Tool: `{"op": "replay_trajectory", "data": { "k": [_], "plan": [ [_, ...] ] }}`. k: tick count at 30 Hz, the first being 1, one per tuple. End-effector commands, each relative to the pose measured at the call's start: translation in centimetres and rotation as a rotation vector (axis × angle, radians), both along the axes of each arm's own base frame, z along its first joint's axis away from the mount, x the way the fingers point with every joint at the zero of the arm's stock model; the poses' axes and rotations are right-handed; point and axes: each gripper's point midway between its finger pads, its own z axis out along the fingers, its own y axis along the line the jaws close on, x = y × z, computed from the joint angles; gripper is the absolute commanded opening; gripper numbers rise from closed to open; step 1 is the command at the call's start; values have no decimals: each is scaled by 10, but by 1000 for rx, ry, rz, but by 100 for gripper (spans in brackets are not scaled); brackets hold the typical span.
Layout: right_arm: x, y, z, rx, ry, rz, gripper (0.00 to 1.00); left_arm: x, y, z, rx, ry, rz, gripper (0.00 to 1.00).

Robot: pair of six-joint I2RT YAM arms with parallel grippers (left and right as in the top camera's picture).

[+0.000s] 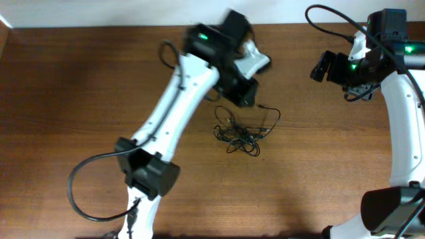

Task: Untangle cables

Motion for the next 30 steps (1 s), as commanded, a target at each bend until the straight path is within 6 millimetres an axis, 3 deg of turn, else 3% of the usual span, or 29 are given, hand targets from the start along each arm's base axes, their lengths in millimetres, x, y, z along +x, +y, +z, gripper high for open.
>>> {"op": "replay_trajectory", "data": {
  "k": [1,5,7,12,15,19,21,24,27,30],
  "plan": [
    [2,1,5,-6,-22,38,99,-10,5,-47,151,28,-3,25],
    [3,1,6,-6,-27,37,99,-21,6,-96,164,106,-26,38],
    [3,0,6,-12,-27,35,99,-27,6,-129,160,140,-34,35],
    [5,0,7,-13,-35,35,99,-38,20,-181,205,178,20,30],
    [6,-1,7,-13,-38,35,100,-42,24,-201,215,192,69,26],
    [8,-1,7,-14,-45,35,100,-43,24,-214,210,203,141,20],
    [7,-1,7,-14,-45,35,100,-41,22,-213,205,198,143,0],
    [7,2,8,-5,-44,39,100,-27,22,-185,150,228,202,0],
    [7,18,12,74,-63,106,97,2,34,-99,38,161,265,0],
    [5,45,22,203,-94,199,92,16,38,-27,-61,28,283,0]
  ]
}}
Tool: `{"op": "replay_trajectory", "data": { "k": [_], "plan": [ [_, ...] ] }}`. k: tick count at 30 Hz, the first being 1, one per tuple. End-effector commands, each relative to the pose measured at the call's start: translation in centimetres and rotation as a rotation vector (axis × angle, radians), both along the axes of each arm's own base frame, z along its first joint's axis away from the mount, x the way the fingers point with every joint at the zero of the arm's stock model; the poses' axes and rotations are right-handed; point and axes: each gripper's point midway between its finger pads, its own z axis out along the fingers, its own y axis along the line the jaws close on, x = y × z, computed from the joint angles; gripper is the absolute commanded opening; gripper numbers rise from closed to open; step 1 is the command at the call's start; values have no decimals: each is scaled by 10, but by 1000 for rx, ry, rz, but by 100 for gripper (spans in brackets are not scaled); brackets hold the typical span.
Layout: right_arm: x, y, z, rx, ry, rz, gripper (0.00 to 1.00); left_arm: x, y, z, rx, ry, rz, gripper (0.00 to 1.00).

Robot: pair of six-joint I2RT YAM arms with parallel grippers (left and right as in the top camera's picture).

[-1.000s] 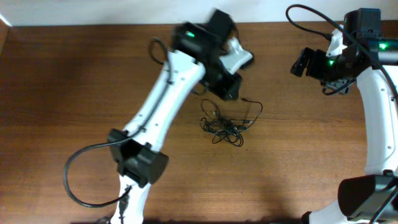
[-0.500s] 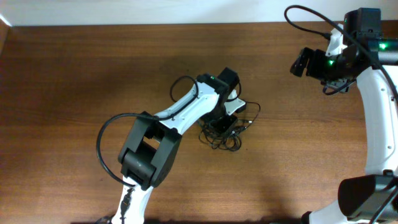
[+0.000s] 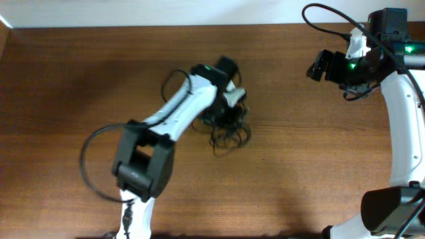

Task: Untangle cables

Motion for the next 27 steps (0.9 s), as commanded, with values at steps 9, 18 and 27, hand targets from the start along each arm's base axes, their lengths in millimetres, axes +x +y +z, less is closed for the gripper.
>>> {"op": "replay_trajectory", "data": {
  "k": [9,18,27],
  "plan": [
    [3,163,58,298,-259,466,74,36,28,169,-182,-314,273,0],
    [-1,227,55,217,-285,438,71,58,69,171,-219,-204,582,0],
    [11,252,25,256,-213,418,69,53,47,192,-413,-126,522,0]
  ]
}}
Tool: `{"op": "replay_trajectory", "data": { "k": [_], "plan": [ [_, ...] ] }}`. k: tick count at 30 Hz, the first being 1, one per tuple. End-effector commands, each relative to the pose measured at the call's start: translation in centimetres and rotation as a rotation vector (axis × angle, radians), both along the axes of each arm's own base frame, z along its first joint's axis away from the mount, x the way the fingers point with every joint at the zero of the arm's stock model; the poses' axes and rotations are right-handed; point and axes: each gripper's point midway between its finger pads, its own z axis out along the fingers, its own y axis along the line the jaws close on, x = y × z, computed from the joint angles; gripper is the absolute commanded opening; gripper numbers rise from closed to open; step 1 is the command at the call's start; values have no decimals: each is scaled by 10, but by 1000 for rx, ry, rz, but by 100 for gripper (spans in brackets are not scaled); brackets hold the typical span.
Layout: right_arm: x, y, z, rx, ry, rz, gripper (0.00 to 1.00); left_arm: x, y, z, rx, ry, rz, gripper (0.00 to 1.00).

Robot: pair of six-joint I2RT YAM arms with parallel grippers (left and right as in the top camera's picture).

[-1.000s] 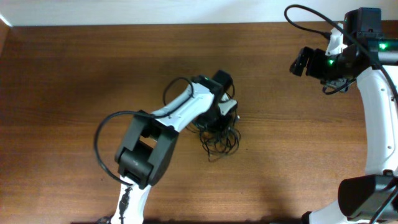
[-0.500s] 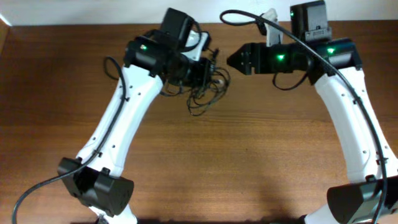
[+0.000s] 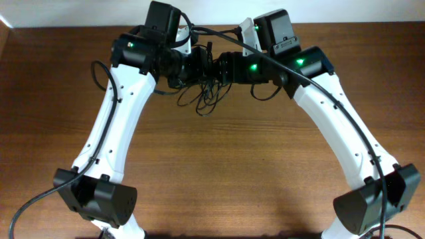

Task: Untangle cables

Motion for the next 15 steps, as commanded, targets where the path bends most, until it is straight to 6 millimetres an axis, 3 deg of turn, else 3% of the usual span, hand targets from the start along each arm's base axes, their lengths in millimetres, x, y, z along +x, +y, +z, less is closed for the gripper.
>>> {"op": "replay_trajectory", "data": {
  "k": [1,5,9,15],
  "plan": [
    [2,7,-1,16,11,10,69,-3,-14,15,-124,5,-50,0],
    [4,6,-7,5,18,3,66,-3,-13,16,-128,6,-48,0],
    [16,-19,-42,-148,70,-127,59,-5,-14,21,-176,16,-66,0],
    [26,-19,-69,-159,120,-147,59,-22,-31,42,-311,4,-200,0]
  ]
}}
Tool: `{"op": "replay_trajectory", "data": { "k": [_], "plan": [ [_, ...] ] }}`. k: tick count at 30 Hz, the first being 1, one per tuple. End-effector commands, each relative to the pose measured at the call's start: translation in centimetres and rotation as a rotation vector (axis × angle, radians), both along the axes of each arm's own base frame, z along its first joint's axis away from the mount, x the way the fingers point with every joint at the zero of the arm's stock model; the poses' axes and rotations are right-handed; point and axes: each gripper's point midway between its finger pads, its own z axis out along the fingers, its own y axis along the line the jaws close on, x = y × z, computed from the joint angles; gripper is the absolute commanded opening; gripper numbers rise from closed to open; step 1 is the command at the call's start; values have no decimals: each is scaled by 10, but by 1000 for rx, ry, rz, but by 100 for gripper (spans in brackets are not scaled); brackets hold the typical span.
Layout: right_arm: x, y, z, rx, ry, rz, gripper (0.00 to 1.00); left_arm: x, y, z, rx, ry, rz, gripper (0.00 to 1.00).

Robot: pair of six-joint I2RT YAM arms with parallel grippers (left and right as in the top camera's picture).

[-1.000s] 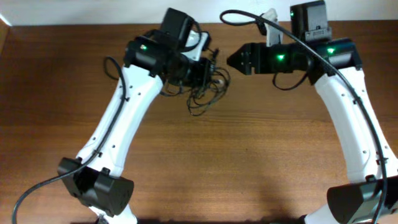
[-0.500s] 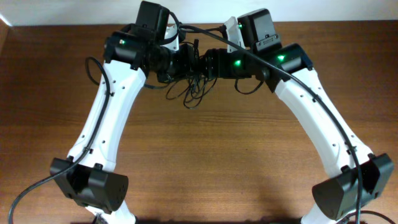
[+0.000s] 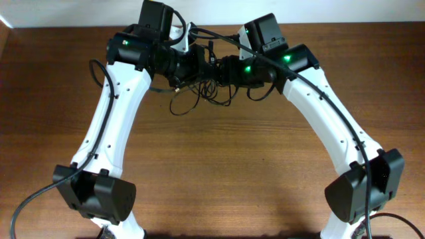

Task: Untangle cables

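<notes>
A black cable tangle is held up off the brown table near its back edge. My left gripper comes in from the left and is shut on the top of the bundle. My right gripper meets it from the right, fingertip to fingertip, and appears shut on the same knot. Thin loops hang below and to the left of the two grippers, and their dark fingers are partly hidden among the wires.
Both white arms arch over the table from their bases at the front left and front right. Each arm's own black supply cable runs along it. A pale wall edges the table at the back.
Both grippers, still joined at the tangle, have shifted a little to the left. The hanging loops have spread wider and now reach further down and left.
The tangle lay mid-table with my left gripper above it and my right arm parked at the far right. Then the left gripper was down on the tangle. Then the bundle hung lifted at the back with both grippers meeting at it, as they do now.
</notes>
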Motion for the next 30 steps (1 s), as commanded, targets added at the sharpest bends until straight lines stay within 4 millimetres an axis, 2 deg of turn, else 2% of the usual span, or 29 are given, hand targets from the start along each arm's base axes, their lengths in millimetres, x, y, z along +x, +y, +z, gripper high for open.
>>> {"op": "replay_trajectory", "data": {
  "k": [1,3,5,6,7,9,10,14,16,17,18,20,21,22,23,24,26,30],
  "plan": [
    [15,-15,-24,-57,25,-69,59,-22,-22,36,-172,-59,-167,0],
    [21,-25,-22,-39,32,-87,52,-21,-15,33,-160,-68,-174,0],
    [28,-49,-25,-42,55,-134,22,-19,2,29,-130,-95,-182,0],
    [31,-63,-27,-47,70,-164,13,-16,14,22,-88,-99,-165,0],
    [34,-80,-28,-57,68,-166,8,-8,41,7,26,-76,-87,0],
    [34,-108,-33,-84,93,-187,4,5,91,-16,237,-54,44,0],
    [33,-118,-35,-93,108,-194,4,8,109,-23,320,-52,87,0],
    [27,-141,-34,-98,136,-208,4,15,158,-35,587,-54,207,0],
    [24,-147,-23,-72,115,-179,4,13,189,-37,738,-21,325,0],
    [19,-146,-12,-40,92,-133,4,11,197,-37,778,-16,336,0],
    [14,-138,-2,0,62,-59,4,11,198,-37,784,-14,337,1],
    [-4,-118,23,112,13,90,4,10,187,-38,732,-8,309,15],
    [-16,-109,37,167,2,143,4,7,167,-39,642,-23,200,29],
    [-21,-108,42,171,3,146,4,3,143,-36,540,-62,57,42],
    [-25,-106,46,170,2,152,4,-1,126,-33,461,-91,-34,46],
    [-28,-104,46,170,13,148,4,-4,118,-30,419,-99,-68,47],
    [-30,-104,36,118,58,104,4,-6,117,-31,415,-90,-71,44],
    [-40,-73,33,95,84,125,4,3,124,-31,456,-120,-46,43]
  ]
}}
